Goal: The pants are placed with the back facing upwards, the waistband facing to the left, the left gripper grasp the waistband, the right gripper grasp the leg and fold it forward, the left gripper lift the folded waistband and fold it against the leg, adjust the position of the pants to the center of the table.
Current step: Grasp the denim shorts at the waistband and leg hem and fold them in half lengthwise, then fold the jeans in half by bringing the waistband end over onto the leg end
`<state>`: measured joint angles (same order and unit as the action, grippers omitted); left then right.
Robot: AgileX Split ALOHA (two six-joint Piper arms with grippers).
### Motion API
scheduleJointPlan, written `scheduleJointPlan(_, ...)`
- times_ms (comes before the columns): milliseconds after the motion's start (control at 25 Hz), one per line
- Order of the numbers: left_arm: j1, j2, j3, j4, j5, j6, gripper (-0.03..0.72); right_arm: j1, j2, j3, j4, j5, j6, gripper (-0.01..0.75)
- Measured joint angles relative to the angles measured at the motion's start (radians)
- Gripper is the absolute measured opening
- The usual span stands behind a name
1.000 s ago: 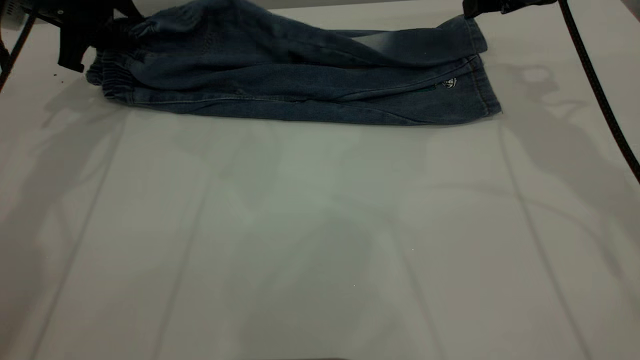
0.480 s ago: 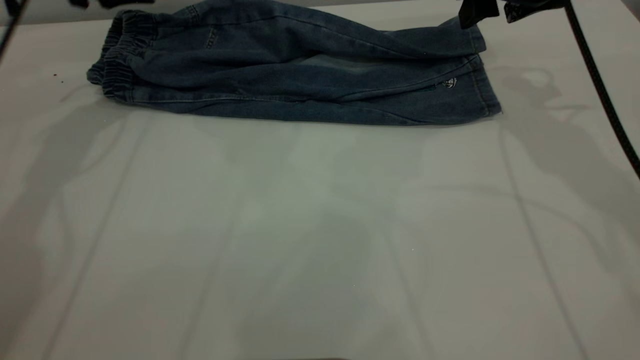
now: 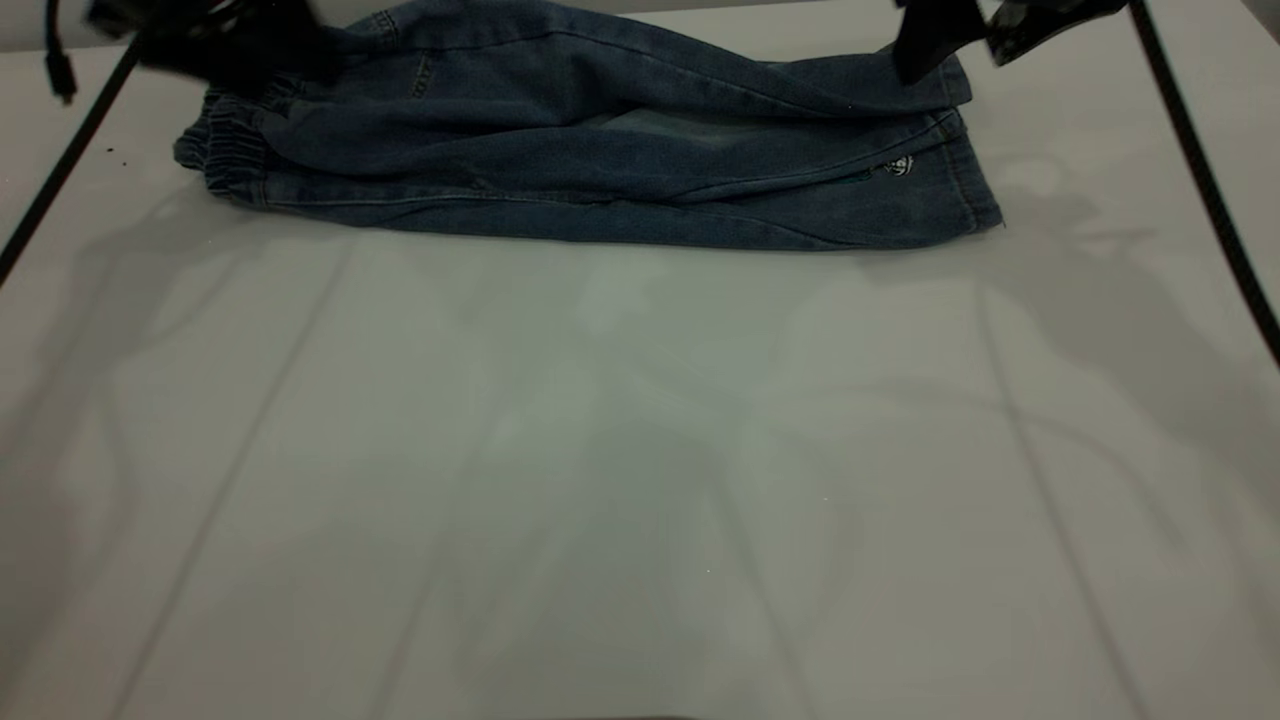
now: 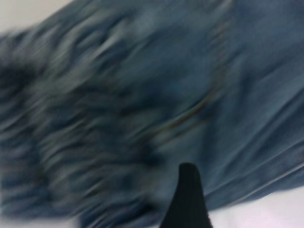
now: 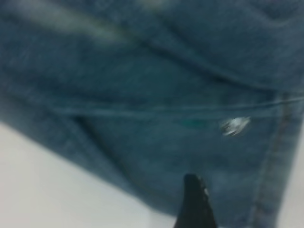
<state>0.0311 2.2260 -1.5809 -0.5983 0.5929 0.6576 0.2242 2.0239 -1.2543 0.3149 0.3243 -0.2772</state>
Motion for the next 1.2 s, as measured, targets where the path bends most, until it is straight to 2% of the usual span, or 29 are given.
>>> scheduleJointPlan(200, 0.039, 0.000, -0.039, 0.236, 0.038, -0.185, 0.533, 0.061, 0.000, -0.006, 0.000, 0.008, -0.002, 0.435)
scheduleJointPlan(320, 0.045, 0.000, -0.068, 0.303, 0.038, -0.246, 0.533, 0.095, 0.000, -0.024, 0.000, 0.011, -0.002, 0.435)
scheduleJointPlan(600, 0.045, 0.062, -0.152, 0.308, 0.002, -0.278, 0.533, 0.143, 0.000, -0.059, 0.023, 0.037, -0.002, 0.435)
scheduleJointPlan(920, 0.045, 0.167, -0.227, 0.301, -0.048, -0.292, 0.533, 0.146, 0.000, -0.059, 0.044, 0.055, -0.003, 0.435)
scheduleJointPlan(1200, 0.045, 0.251, -0.253, 0.211, -0.089, -0.294, 0.533, 0.146, 0.000, -0.059, 0.061, 0.003, -0.003, 0.435)
